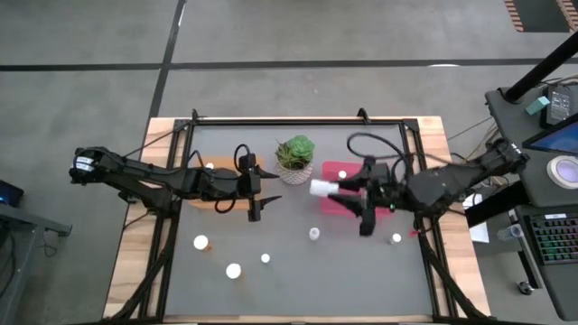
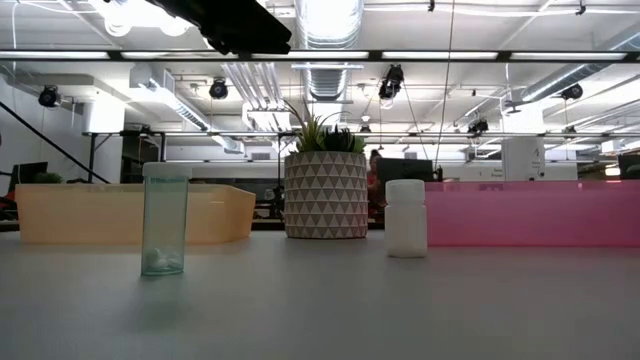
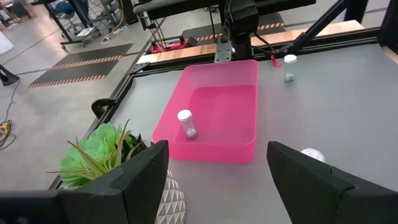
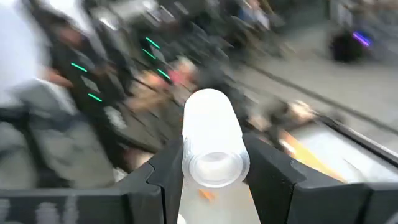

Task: Pick and place medicine bottles into bin by pill shape (circle, oval)
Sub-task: Put the right small white pill bottle in the pink bin

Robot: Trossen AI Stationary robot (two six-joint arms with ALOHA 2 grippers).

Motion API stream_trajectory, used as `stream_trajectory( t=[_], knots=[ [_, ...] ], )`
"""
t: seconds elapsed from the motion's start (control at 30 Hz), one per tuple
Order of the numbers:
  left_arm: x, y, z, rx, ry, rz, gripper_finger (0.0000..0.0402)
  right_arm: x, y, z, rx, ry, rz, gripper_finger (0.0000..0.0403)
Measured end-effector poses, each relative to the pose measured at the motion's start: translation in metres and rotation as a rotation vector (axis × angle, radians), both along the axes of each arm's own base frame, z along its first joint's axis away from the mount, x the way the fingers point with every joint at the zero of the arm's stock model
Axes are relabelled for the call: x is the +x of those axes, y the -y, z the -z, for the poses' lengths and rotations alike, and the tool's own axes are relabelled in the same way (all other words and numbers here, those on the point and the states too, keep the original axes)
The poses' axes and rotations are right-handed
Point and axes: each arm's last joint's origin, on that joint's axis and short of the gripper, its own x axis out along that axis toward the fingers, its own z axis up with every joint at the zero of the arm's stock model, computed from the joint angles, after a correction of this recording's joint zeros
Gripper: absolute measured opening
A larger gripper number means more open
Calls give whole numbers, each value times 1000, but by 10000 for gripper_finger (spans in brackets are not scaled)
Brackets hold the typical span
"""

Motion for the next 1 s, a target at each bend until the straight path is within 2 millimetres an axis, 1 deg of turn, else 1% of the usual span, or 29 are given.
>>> stream_trajectory(
  t=[0.13, 0.23, 0.33, 0.43, 0.5, 0.6, 0.67, 0.77, 0.87, 1.0],
  knots=[
    [0, 0, 0, 0, 0, 0, 257, -7, 19, -2, 46, -260, 148, 139],
    [0, 0, 0, 0, 0, 0, 257, -14, 33, 0, 74, -447, 242, 139],
    [0, 0, 0, 1, 0, 0, 257, -21, 46, 6, 137, -626, 319, 139],
    [0, 0, 0, 1, 0, 0, 257, -22, 55, 16, 199, -783, 359, 139],
    [0, 0, 0, 1, 0, 0, 257, -21, 60, 21, 263, -864, 343, 139],
    [0, 0, 0, 1, -1, 0, 257, -18, 69, 28, 376, -962, 304, 139],
    [0, 0, 0, 1, 0, 0, 257, -15, 75, 31, 443, -999, 311, 139],
    [0, 0, 0, 0, 0, 0, 257, -14, 87, 36, 531, -1049, 372, 139],
    [0, 0, 0, 0, 0, 0, 257, -17, 99, 39, 607, -1098, 442, 139],
    [0, 0, 0, 0, 0, 0, 257, -21, 113, 40, 662, -1150, 450, 139]
  ],
)
